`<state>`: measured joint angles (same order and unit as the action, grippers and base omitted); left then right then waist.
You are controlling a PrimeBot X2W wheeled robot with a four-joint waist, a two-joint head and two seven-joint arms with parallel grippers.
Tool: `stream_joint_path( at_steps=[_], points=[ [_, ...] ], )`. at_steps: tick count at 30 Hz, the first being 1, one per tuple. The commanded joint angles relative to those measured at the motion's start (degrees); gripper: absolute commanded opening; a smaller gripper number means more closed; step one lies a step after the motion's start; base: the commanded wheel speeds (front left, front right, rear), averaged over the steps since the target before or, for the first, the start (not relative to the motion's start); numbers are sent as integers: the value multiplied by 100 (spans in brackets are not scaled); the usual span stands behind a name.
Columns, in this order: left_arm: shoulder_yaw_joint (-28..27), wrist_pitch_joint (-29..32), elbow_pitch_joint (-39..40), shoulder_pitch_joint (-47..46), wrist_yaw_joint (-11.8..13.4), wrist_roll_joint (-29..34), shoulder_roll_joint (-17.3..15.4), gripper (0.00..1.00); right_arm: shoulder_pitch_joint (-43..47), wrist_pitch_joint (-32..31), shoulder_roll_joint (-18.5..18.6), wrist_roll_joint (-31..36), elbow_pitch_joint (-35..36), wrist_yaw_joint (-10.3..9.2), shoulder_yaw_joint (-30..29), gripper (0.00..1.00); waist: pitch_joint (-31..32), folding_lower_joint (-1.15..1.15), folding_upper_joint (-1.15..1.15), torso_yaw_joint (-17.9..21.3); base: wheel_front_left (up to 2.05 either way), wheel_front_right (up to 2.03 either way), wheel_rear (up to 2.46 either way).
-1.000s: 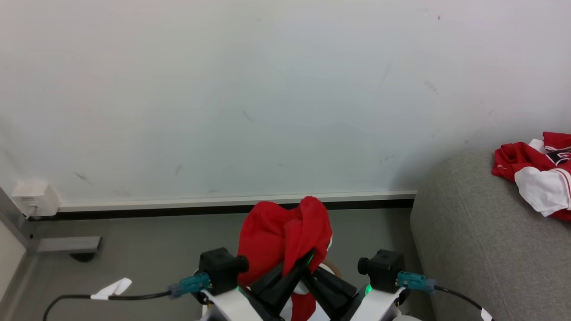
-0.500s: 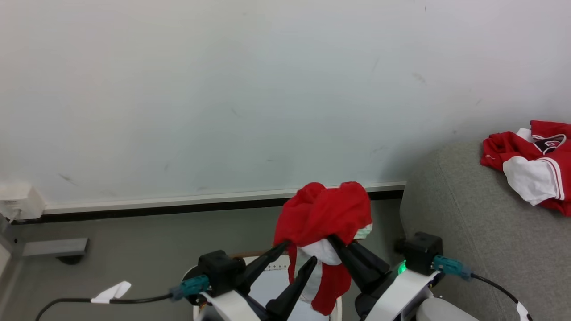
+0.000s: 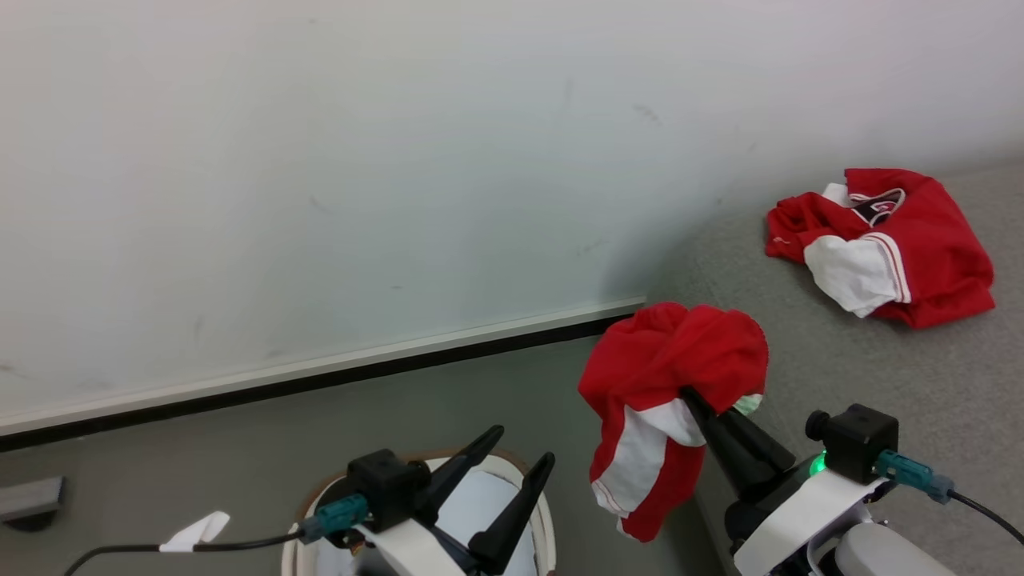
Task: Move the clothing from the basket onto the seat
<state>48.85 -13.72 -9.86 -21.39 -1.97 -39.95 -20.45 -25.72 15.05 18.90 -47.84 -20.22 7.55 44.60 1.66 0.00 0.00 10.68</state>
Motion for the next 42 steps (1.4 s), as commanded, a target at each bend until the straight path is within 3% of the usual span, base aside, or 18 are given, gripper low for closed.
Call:
stream_joint_path(
  at_steps=[1,11,20,24,33,42],
  points=[
    [-7,-40,-22,-30,-11,64,34,100,74,18,96,64,31,-14,-65,0,-53,0,0,241,0,0,0],
    [23,-93,-125,-77,-72,126,197,100,252,0,435,128,170,-13,-453,0,-107,0,0,810,0,0,0],
    [45,-92,-142,-185,-99,189,215,100,210,-66,510,169,295,-13,-729,0,-275,0,0,844,0,0,0],
    [26,11,-22,-399,-111,257,115,100,-41,-85,530,264,342,-13,-1045,0,-719,0,0,769,0,0,0],
    [-143,298,442,-1409,-239,603,-255,100,-1097,-86,433,797,313,-13,-2492,0,-2432,0,0,405,0,0,0],
    [-324,371,721,-2049,-320,725,-557,100,-2946,-870,459,1329,-74,-14,-4282,0,-3631,0,0,183,0,0,0]
  ],
)
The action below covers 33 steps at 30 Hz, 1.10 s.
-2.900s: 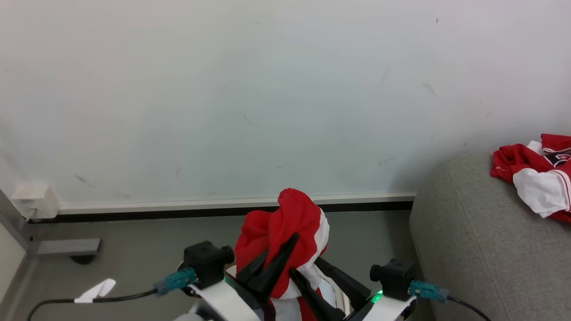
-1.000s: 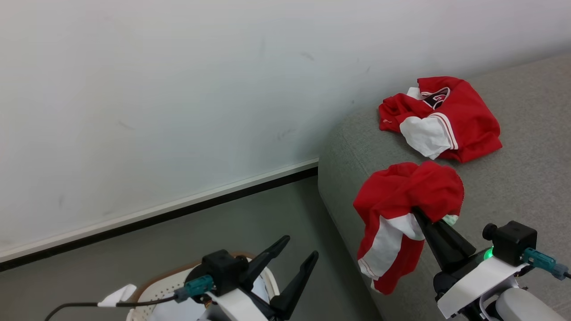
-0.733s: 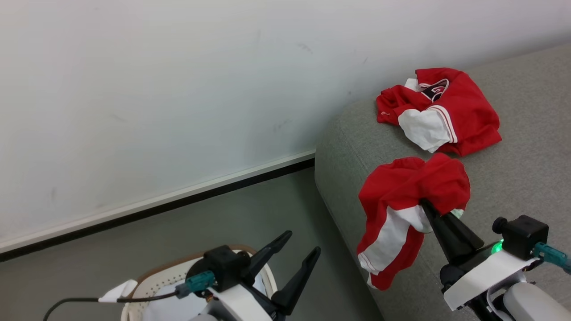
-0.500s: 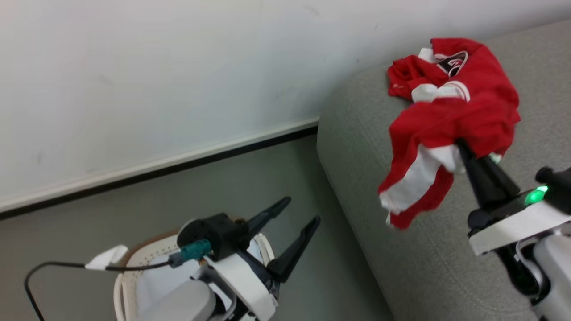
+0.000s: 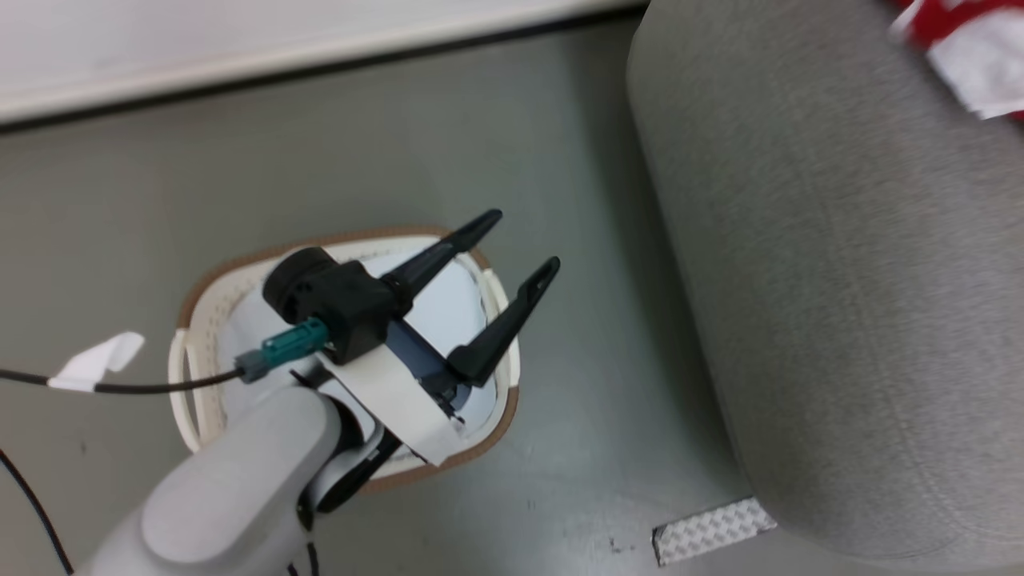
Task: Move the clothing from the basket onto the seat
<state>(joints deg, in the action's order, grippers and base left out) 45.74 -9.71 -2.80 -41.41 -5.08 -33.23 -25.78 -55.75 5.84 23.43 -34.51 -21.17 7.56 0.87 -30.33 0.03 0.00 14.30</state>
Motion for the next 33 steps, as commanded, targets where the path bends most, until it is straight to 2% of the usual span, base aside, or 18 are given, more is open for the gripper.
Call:
stream_joint_path(
  at_steps=[1,9,15,19,20,21,22,23,28,33],
  points=[
    [-29,-31,47,-87,-5,59,-53,100,-151,-55,13,76,-85,-14,-152,0,-538,-3,0,-200,0,0,0],
    [-176,-39,311,-281,32,113,-264,100,-1098,-569,49,1050,-1108,-15,-1971,0,-1226,-3,0,-410,0,0,0],
    [-173,-11,402,-346,49,173,-350,100,-1017,-343,-210,1854,-1903,-14,-3235,0,-1489,-3,0,-524,0,0,0],
    [-184,7,412,-320,74,173,-417,100,-1033,-46,-456,2188,-2220,-14,-3663,0,-1490,-3,0,-513,0,0,0],
    [-189,16,414,-312,82,165,-433,100,-1058,28,-530,2158,-2257,-14,-3691,6,-1471,-3,0,-497,0,0,0],
    [-193,27,405,-300,94,156,-459,100,-1051,101,-590,2134,-2289,-14,-3705,25,-1439,-3,0,-475,0,0,0],
    [-194,34,396,-300,95,171,-486,100,-1004,170,-613,2162,-2300,-15,-3663,52,-1406,-3,0,-454,0,0,0],
    [-193,34,379,-302,108,195,-509,100,-939,230,-636,2178,-2311,-15,-3601,100,-1364,-3,0,-434,0,0,0],
    [-200,-44,246,-166,165,113,-494,100,-462,522,-727,2092,-2137,-15,-2960,100,-1018,-3,0,-348,0,0,0],
    [-210,-231,-42,92,248,8,-389,100,511,801,-866,2141,-1551,-15,-2033,100,-413,-3,0,-352,0,0,0]
  ],
)
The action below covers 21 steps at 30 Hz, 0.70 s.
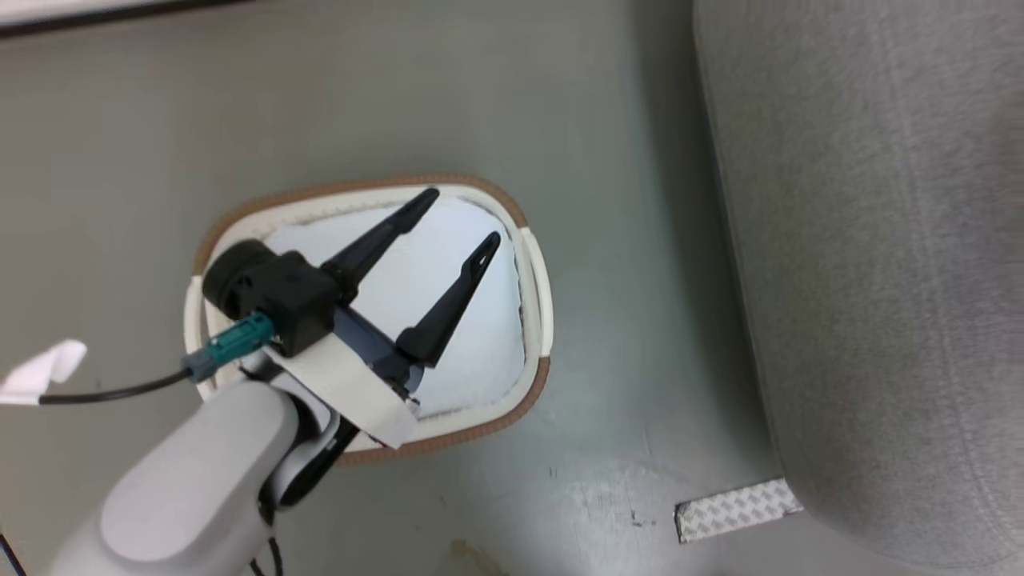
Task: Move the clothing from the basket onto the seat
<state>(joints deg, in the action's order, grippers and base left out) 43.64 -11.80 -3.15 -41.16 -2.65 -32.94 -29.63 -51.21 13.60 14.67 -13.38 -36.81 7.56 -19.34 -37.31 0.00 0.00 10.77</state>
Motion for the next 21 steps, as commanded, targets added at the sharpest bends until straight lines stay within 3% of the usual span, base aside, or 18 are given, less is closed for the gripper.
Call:
stream_joint_path(
  at_steps=[1,11,21],
  points=[
    [4,-65,-91,133,16,-35,30,100,271,66,-4,91,178,-15,151,100,432,0,0,-22,0,0,0],
    [-187,-333,-937,1200,110,-412,556,100,2244,157,-584,564,1583,-15,1168,100,2157,0,0,-503,0,0,0],
    [-872,-332,-1168,2417,146,-356,912,100,3607,162,-955,1057,2156,-15,1376,100,3307,0,0,-1169,0,0,0]
  ],
)
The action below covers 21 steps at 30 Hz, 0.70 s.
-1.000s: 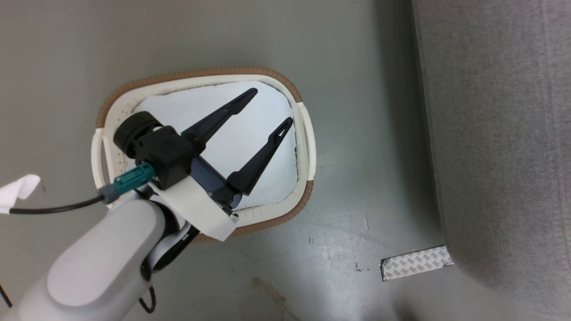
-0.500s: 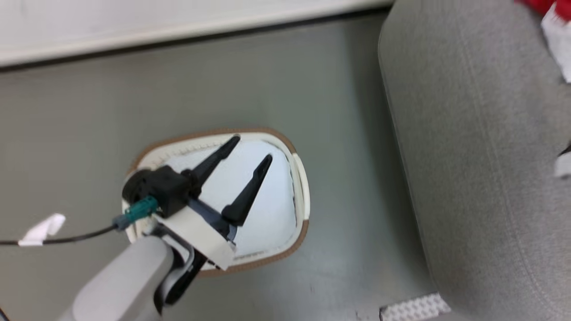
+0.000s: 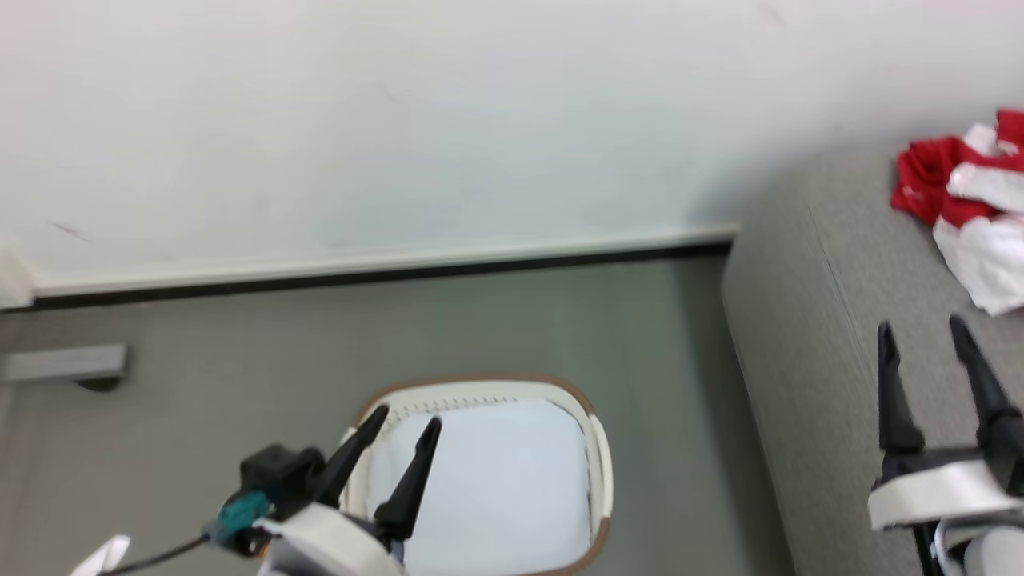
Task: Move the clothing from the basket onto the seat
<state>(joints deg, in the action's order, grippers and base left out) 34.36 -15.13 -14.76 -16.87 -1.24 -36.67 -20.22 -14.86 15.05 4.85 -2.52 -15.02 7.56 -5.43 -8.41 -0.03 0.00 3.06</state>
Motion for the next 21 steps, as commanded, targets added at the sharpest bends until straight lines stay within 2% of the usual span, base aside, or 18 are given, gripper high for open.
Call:
stream_joint_path(
  at_steps=[1,10,21],
  points=[
    [-26,1,-29,118,0,48,5,100,120,16,-24,-7,11,-15,-2,100,520,3,0,-466,0,0,0],
    [-966,-1,-13,1019,-15,518,196,100,1123,17,-188,240,323,-15,125,100,1019,3,0,-825,0,0,0],
    [-2134,-1,-167,1710,-250,1248,565,100,1725,17,-189,-326,-53,-15,559,100,1303,3,0,-790,0,0,0]
  ],
)
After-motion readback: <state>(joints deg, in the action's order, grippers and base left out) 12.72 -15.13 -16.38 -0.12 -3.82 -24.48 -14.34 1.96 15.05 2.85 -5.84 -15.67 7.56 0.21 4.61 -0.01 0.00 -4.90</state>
